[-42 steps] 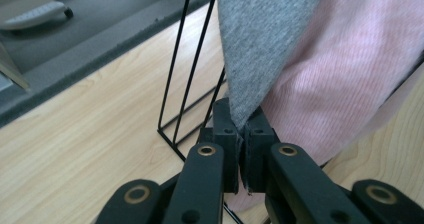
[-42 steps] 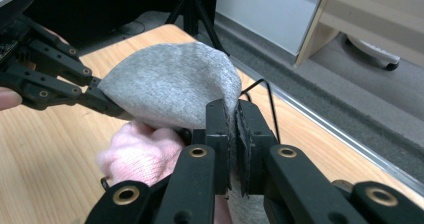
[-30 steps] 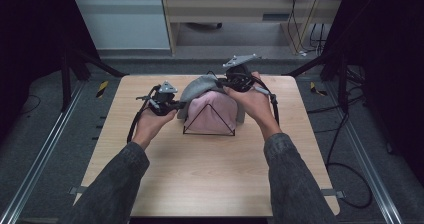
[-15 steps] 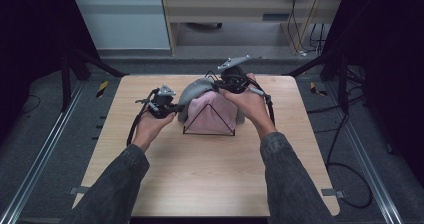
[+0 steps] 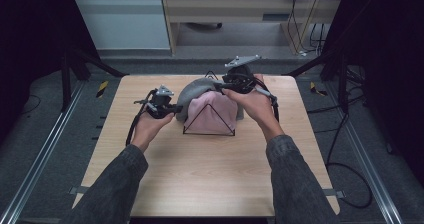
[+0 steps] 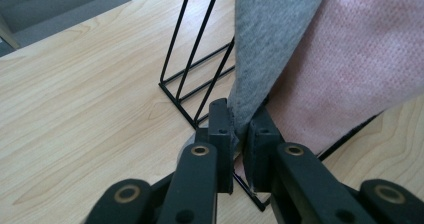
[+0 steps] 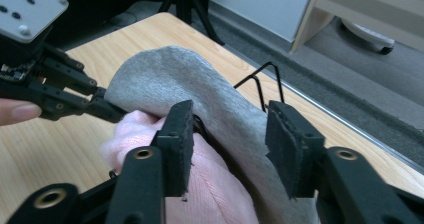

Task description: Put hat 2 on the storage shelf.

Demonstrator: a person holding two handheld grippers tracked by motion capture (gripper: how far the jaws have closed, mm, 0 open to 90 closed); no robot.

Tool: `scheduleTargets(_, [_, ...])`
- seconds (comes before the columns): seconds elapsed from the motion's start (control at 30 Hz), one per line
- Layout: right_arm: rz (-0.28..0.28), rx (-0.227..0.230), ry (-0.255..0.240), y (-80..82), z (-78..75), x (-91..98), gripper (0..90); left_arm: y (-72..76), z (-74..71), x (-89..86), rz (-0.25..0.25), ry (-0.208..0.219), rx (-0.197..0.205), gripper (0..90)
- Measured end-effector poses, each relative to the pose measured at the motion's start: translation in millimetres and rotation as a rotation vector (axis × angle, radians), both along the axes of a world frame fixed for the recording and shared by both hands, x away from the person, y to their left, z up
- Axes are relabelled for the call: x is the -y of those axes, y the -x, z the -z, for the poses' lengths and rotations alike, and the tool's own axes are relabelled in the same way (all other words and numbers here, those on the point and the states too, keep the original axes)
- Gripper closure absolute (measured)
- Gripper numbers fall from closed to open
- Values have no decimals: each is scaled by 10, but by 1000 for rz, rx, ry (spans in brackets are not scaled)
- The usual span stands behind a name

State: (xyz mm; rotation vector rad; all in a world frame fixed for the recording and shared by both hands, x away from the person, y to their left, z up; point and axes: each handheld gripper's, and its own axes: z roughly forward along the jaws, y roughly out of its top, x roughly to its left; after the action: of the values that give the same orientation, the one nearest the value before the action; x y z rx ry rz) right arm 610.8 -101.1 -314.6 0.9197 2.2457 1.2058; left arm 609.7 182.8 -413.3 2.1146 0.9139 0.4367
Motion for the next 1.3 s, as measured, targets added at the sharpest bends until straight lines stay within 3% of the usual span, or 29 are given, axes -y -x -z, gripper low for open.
scheduleTargets(0.1, [17, 5, -15, 32, 1, 38, 494, 19, -5, -12, -6, -10, -2, 770])
scheduleTargets(0.23, [40, 11, -26, 68, -12, 82, 437, 51, -47, -51, -23, -21, 9, 609])
scheduleTargets(0.57, [87, 8, -86, 156, -56, 195, 272, 260, -331, -243, -31, -12, 53, 304])
scheduleTargets(0.63, [89, 9, -88, 163, -60, 208, 259, 280, -358, -254, -32, -18, 52, 282])
scheduleTargets(0.67, [98, 9, -95, 174, -74, 238, 239, 303, -391, -257, -28, -28, 46, 226])
scheduleTargets(0.83, [107, 12, -111, 201, -108, 287, 204, 381, -477, -265, -27, -20, 45, 172])
scheduleTargets(1.1, [117, 52, -143, 393, -221, 431, 142, 603, -614, -266, -5, -40, 39, 110])
scheduleTargets(1.3, [128, 71, -135, 591, -251, 610, 99, 824, -683, -312, 55, -53, 58, 67])
